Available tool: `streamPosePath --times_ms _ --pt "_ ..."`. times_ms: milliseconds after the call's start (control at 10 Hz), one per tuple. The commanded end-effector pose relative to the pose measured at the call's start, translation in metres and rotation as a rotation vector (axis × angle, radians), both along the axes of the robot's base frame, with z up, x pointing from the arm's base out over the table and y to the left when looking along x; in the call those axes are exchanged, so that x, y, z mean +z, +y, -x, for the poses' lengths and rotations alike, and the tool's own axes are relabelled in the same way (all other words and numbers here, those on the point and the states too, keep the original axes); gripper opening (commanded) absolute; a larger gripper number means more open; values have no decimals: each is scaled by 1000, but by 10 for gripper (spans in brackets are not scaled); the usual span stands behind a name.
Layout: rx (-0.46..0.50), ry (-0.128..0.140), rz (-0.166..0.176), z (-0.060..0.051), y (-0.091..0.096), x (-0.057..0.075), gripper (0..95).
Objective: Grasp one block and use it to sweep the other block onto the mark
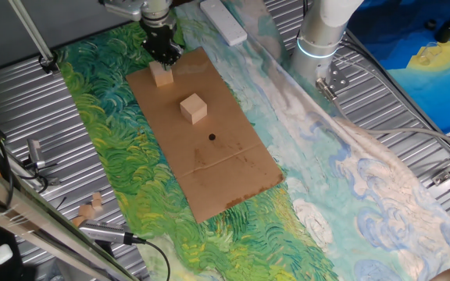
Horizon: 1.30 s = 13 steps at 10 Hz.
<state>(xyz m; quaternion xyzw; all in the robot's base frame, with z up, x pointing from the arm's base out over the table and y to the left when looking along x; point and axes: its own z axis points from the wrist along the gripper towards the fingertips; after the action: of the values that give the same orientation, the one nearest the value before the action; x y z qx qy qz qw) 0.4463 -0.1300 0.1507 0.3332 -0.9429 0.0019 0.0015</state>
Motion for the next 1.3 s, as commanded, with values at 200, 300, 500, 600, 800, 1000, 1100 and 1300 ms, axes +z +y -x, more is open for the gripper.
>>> streamPosePath --times_ms 200,300,500,600,800,1000,1100,1300 --pt "-53 2 8 -1 0 0 0" --pt "-62 2 11 -1 0 0 0" --pt "-67 0 24 -1 0 0 0" --pt "-52 -1 23 -1 0 0 0" --pt "-50 0 24 -1 0 0 0" --pt "-18 3 30 0 -1 0 0" --pt "5 6 42 0 -4 0 190" --pt "103 -1 46 3 -20 0 190"
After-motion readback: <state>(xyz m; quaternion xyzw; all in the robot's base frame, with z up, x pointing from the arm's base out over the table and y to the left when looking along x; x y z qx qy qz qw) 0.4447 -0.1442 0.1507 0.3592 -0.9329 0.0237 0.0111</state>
